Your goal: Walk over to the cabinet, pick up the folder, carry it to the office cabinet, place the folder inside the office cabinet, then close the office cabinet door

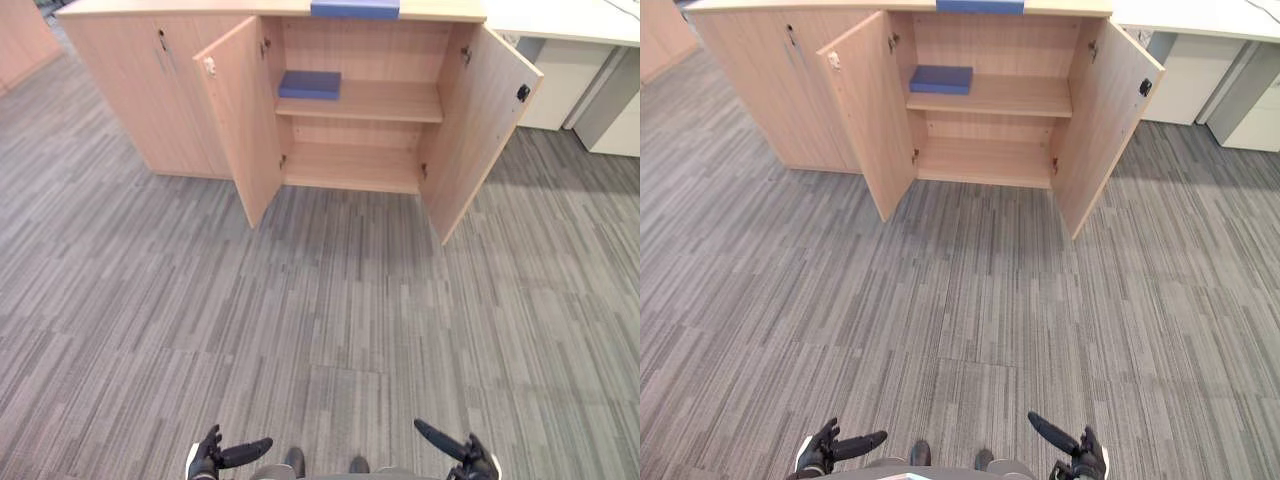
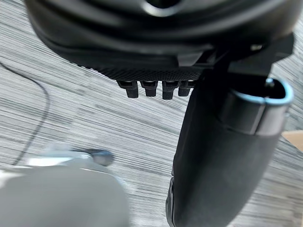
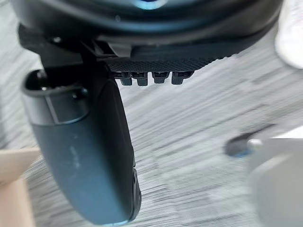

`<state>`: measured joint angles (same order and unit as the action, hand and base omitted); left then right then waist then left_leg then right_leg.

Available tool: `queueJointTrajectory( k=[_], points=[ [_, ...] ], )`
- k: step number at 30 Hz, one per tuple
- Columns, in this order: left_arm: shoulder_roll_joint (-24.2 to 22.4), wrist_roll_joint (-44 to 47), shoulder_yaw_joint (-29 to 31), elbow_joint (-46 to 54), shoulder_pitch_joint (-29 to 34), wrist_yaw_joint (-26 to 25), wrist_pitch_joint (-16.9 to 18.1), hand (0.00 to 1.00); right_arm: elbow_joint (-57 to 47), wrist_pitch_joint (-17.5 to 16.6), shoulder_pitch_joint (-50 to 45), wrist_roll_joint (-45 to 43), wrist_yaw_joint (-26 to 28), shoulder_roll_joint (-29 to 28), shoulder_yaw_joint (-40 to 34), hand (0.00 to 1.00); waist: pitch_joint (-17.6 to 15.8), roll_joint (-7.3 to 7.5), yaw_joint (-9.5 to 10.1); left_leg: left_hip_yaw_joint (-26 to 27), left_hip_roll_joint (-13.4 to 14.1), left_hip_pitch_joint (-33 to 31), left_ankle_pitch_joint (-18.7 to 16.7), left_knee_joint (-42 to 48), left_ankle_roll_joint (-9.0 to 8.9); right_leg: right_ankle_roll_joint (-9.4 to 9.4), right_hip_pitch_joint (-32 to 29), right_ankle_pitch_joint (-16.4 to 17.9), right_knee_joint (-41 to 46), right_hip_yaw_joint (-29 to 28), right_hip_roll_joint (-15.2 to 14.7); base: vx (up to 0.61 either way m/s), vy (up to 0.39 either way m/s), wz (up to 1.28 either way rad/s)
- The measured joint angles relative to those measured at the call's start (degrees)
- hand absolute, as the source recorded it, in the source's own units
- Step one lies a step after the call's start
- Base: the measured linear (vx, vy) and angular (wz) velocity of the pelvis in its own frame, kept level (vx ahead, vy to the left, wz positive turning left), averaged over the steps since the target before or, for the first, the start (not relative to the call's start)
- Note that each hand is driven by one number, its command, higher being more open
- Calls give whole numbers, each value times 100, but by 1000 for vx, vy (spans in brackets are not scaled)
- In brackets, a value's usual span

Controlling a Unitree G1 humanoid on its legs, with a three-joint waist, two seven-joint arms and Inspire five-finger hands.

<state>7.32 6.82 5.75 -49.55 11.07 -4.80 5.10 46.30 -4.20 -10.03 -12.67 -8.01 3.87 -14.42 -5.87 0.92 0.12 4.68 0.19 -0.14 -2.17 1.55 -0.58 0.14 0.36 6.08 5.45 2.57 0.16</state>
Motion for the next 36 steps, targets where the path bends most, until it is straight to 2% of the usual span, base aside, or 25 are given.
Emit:
queueJointTrajectory(
  k=[4,9,12,16,17,18,19,20,21,23,25,26,27,28,29,30,31,32,33,34,35,36],
  points=[
    [0,-1,-11,677,-27,22,164,100,-437,-95,282,423,20,2,52,100,-50,15,-38,123,-1,310,-19,-222,-26,25,188,-15,-59,-49,-1,117,24,-12],
    [-16,63,-86,901,-37,65,284,100,-465,-141,468,854,87,18,231,100,-117,-20,-37,340,1,486,-99,-275,-52,39,272,-24,-59,-154,-1,102,35,-19],
    [-77,134,-86,944,-41,97,281,100,-459,-106,544,1008,111,25,363,100,-246,-21,-39,419,2,489,-215,-243,-28,39,252,-25,-80,-248,2,64,33,-21],
    [-200,193,-89,1293,106,95,263,100,-449,-50,560,1013,113,22,391,100,-316,-65,-2,635,32,258,-586,192,44,45,86,-23,5,-413,2,33,40,-29],
    [-212,236,-89,1404,142,95,264,100,-449,-49,563,1013,107,40,391,100,-342,-107,22,685,55,172,-690,338,67,153,-65,48,260,-412,8,15,44,-36],
    [-234,277,-89,1522,132,95,261,100,-449,-41,614,1017,96,95,387,100,-414,-190,17,697,70,162,-829,464,114,340,-381,246,940,-369,6,17,65,-26],
    [-224,280,-90,1649,122,94,271,100,-448,-36,611,1019,93,125,377,100,-529,-235,6,696,29,291,-917,466,178,447,-783,454,1976,-215,-63,14,65,-12],
    [-202,281,-91,1672,105,92,272,100,-450,-26,590,1021,91,132,380,100,-564,-233,-10,668,-12,353,-943,468,192,457,-1031,495,2603,-95,-147,76,75,24],
    [-133,284,-115,1685,85,77,271,100,-449,25,496,1041,92,149,390,100,-628,-221,-114,532,-150,547,-1093,465,269,375,-1632,753,3852,364,-519,98,50,32],
    [-99,283,-124,1686,102,30,271,100,-449,81,488,1045,87,158,426,100,-676,-243,-132,490,-161,663,-1193,489,285,343,-1867,924,3935,584,-648,142,33,21],
    [-48,299,-127,1682,30,-27,266,100,-449,87,505,1052,97,240,667,100,-855,-303,-240,276,4,840,-1331,492,292,322,-2228,942,3164,1000,-698,307,-35,43],
    [-34,323,-126,1675,-6,-27,266,100,-449,88,513,1052,96,257,697,100,-900,-340,-264,203,95,874,-1367,480,262,306,-2308,875,2835,1073,-660,345,-111,65],
    [-1,333,-128,1667,-72,-28,266,100,-450,87,515,1053,96,281,718,100,-936,-387,-286,75,264,917,-1438,440,166,321,-2516,522,2055,1123,-551,344,-132,67],
    [28,337,-148,1654,-143,-32,267,100,-458,87,502,1053,93,284,718,100,-951,-349,-309,-53,370,1006,-1488,351,33,297,-2606,-36,1191,1081,-472,576,-231,67],
    [49,337,-182,1642,-159,-34,266,100,-464,87,486,1053,85,291,718,100,-957,-321,-330,-115,414,1085,-1534,308,-59,273,-2623,-441,846,1015,-450,541,-226,65],
    [60,336,-235,1589,-169,-34,266,100,-464,87,464,1053,67,310,715,100,-956,-305,-398,-206,492,1217,-1611,262,-191,195,-2567,-1199,723,939,-418,586,-265,50],
    [8,334,-261,1481,-209,-28,261,100,-461,92,489,1048,59,369,687,100,-991,-411,-417,-264,627,1295,-1642,294,-317,-62,-2636,-1243,1096,1017,-367,578,-272,44],
    [-9,328,-383,1427,-268,-8,250,100,-565,93,564,1047,48,347,609,100,-991,-438,-444,-268,746,1201,-1455,682,-636,-176,-2790,-647,1836,1099,-387,576,-277,26],
    [-31,325,-418,1406,-274,-2,250,100,-630,93,549,1047,53,338,587,100,-991,-438,-454,-257,783,1144,-1364,977,-758,-209,-2737,-435,1995,1130,-395,701,-352,28],
    [-120,324,-413,1350,-271,1,252,100,-697,74,527,1046,55,341,594,100,-993,-435,-487,-225,869,844,-1084,1971,-880,-239,-2427,-106,2050,1184,-373,724,-373,25],
    [-166,322,-405,1307,-249,5,253,100,-693,71,526,1045,66,338,648,100,-1011,-416,-485,-156,1058,299,-529,3469,-943,-285,-1947,25,1750,1214,-267,708,-364,19],
    [-167,322,-399,1310,-223,18,260,100,-692,69,526,1038,72,334,694,100,-1020,-420,-466,-65,1206,7,-538,4204,-948,-300,-1675,42,1552,1226,-162,453,-228,-3]
  ],
)
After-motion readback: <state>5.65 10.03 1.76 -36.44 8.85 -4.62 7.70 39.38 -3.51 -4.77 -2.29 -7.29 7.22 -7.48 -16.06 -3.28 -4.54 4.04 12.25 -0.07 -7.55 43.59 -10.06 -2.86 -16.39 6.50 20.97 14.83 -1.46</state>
